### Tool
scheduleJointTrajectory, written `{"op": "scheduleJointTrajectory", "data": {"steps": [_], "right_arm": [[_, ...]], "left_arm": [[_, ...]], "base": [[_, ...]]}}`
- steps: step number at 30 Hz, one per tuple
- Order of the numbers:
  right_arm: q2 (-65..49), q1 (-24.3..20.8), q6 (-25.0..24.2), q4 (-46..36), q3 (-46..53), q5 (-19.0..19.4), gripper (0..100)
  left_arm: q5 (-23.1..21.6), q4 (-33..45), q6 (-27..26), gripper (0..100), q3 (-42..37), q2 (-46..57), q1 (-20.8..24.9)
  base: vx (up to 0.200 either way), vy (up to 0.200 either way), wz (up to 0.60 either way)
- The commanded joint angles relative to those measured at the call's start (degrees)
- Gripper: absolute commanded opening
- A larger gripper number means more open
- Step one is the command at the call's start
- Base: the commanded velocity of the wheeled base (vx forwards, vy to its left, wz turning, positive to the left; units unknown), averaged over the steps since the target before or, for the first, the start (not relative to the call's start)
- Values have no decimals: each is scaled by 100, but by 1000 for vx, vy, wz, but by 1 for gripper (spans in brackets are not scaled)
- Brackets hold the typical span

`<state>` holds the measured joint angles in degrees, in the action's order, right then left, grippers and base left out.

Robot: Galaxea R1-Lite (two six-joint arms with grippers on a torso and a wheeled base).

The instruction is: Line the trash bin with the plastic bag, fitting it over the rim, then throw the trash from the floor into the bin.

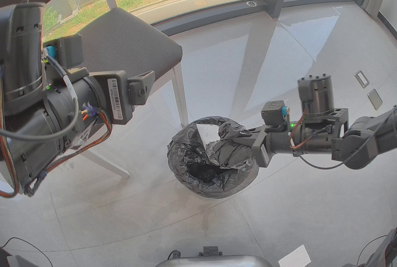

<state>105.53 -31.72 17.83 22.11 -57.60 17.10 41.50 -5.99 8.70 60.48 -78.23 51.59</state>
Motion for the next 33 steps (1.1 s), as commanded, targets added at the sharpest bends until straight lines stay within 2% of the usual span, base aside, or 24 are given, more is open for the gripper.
{"op": "scheduleJointTrajectory", "data": {"steps": [1, 4, 13, 20, 33], "right_arm": [[969, -45, 150, -14, -436, 4, 0], [1233, -27, 291, -14, -568, 4, 0], [2182, 69, 308, -84, -1236, 4, 0], [2841, 254, 431, -603, -2045, 4, 0], [3298, 263, 440, -752, -2634, 4, 0]], "left_arm": [[139, -96, 0, 100, -1, 97, 53], [236, -96, -18, 100, 87, 167, 53], [333, -96, -62, 100, 34, 449, 62], [482, -87, -53, 100, -115, 581, 211], [465, -96, -18, 100, -484, 668, 229]], "base": [[0, 0, 0], [0, 0, 0], [0, 0, 0], [0, 0, 0], [0, 0, 0]]}}
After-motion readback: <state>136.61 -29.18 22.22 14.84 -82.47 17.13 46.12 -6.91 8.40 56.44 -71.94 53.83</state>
